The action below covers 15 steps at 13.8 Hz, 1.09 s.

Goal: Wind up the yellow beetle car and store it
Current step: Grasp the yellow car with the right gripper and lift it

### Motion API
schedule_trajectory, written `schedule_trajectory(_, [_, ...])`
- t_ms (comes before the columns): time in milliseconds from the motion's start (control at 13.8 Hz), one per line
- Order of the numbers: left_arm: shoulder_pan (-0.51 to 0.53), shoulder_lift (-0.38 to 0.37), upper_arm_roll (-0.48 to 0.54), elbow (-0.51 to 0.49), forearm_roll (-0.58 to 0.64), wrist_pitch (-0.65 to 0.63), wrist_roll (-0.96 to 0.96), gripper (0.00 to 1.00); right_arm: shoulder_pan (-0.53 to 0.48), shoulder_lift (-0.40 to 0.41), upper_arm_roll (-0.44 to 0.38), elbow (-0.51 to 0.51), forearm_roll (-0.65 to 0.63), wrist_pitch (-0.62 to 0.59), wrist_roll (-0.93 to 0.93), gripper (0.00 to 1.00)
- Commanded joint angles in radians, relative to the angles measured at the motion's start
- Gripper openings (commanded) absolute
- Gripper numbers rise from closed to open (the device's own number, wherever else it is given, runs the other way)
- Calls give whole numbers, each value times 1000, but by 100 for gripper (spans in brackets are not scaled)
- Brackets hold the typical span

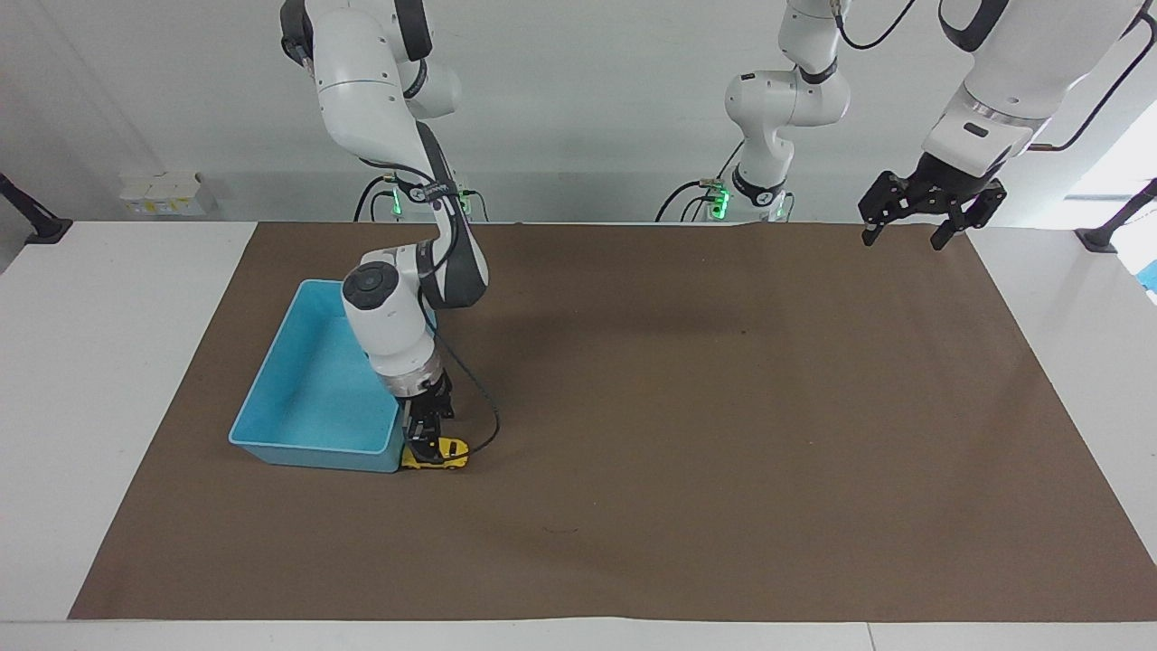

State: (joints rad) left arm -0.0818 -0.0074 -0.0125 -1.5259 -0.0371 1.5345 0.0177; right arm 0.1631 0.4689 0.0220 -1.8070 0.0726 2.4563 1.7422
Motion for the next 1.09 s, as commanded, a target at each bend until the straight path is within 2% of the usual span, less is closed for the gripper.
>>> schedule_trajectory(0, [13,-25,-7,-22,14,-1,8,100,-7,-4,9,-15,-1,24,-7,51])
schedule_trajectory(73, [13,-25,-7,-23,14,-1,8,100,-7,-4,9,-17,-1,24,-9,48])
schedule_trajectory(145, [13,-25,-7,-23,14,-1,8,100,-8,-4,9,-20,-1,26,-9,39])
schedule_trajectory(218, [13,-25,-7,-23,14,-1,8,100,-7,-4,9,-20,-1,26,-10,8])
schedule_trajectory(291, [13,-25,-7,-23,14,-1,8,100,-8,-4,9,-17,-1,26,-15,0])
schedule_trajectory(654, [13,-25,-7,-23,14,-1,8,100,27,-16,7,5,-26,-3,-12,0])
schedule_trajectory(1018, [13,-25,-7,-23,14,-1,8,100,29,-78,25,41,-33,-115,-56,0])
